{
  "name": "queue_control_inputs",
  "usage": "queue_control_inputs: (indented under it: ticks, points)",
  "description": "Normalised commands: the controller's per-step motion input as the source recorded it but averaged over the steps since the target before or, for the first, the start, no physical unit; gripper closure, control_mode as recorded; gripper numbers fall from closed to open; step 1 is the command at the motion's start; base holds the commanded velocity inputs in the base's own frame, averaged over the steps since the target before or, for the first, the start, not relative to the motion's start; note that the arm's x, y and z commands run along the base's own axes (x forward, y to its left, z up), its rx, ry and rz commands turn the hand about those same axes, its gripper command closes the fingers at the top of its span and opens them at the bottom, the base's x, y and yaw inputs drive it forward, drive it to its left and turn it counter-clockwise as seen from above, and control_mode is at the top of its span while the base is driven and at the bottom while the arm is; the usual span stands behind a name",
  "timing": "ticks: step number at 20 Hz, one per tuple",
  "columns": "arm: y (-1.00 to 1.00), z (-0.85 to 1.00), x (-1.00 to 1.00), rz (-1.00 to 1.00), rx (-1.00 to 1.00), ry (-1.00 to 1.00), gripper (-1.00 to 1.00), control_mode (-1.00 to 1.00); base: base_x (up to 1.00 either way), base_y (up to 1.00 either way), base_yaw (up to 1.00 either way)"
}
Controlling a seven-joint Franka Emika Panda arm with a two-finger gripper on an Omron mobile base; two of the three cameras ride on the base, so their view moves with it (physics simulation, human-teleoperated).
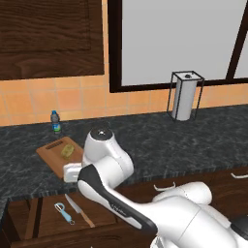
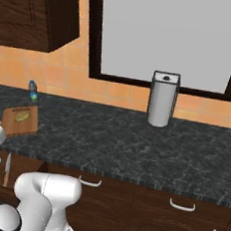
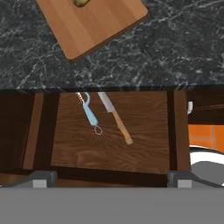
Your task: Place the appropriate cutting tool for cutting the potato skin on the cutting board.
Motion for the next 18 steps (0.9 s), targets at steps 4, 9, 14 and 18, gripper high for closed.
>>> queue_control_inputs:
  ticks: [4,9,14,18]
  points:
    - [0.42,-0.10,0.16,0.00,0.02,0.00,-1.00,-1.00,0.00,0.00,0.00]
    - [0.03,-0.11,0.02,0.00,0.00,0.00,-1.00,-1.00,0.00,0.00,0.00]
    - [0.46,-0.18,0.44,-0.07,0.00,-0.03,-1.00,-1.00,0.00,0.00,0.00]
    - [0.24,-0.06,0.10,-0.01,0.00,0.00,-1.00,-1.00,0.00,0.00,0.00]
